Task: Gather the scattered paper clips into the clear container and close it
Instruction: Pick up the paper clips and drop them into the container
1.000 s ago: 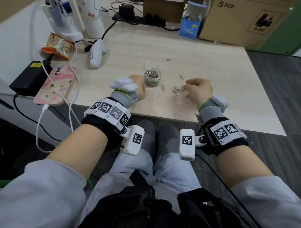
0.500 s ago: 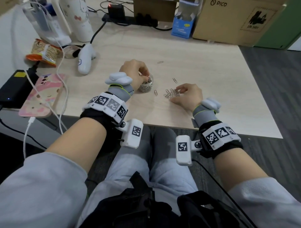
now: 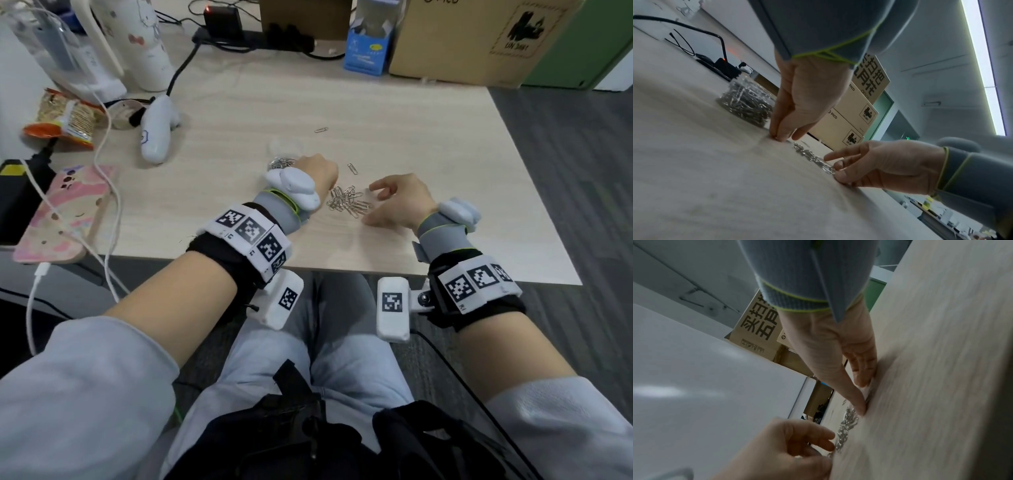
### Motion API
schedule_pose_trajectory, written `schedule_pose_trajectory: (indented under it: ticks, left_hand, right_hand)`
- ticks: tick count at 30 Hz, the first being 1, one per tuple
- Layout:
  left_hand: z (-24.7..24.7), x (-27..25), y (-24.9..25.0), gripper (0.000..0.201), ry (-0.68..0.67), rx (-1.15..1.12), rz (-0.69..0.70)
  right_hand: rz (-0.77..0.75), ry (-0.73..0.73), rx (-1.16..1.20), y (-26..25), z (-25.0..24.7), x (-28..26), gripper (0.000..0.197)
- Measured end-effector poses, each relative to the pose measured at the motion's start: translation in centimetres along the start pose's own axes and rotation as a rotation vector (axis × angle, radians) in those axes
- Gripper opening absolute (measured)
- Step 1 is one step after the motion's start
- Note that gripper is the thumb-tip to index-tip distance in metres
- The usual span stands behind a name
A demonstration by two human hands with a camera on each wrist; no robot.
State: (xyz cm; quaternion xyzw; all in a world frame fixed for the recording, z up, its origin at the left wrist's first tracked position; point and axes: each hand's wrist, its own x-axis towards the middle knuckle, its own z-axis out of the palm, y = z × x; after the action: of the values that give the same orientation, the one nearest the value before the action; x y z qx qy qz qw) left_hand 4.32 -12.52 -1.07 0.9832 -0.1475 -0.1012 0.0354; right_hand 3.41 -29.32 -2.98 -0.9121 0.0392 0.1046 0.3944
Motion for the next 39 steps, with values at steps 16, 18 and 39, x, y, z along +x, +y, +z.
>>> schedule_pose_trajectory:
  ticks: [16, 18, 39]
  left_hand:
    - [-0.1, 0.4, 1.4, 0.071, -0.048, -0.235, 0.044]
    - [0.3, 0.6, 1.8, 0.062, -0.037, -0.274, 0.054]
    - [-0.4, 2.7, 1.3, 0.009, -0.058, -0.239, -0.001]
  right_hand:
    - [-0.176, -0.073, -0.092, 0.8, -0.6, 0.4, 0.053]
    - [-0.186, -0.087, -0.113, 0.8, -0.5, 0.6, 0.057]
    - [-0.269, -0.016, -0.285, -0.7, 0.7, 2.9, 0.025]
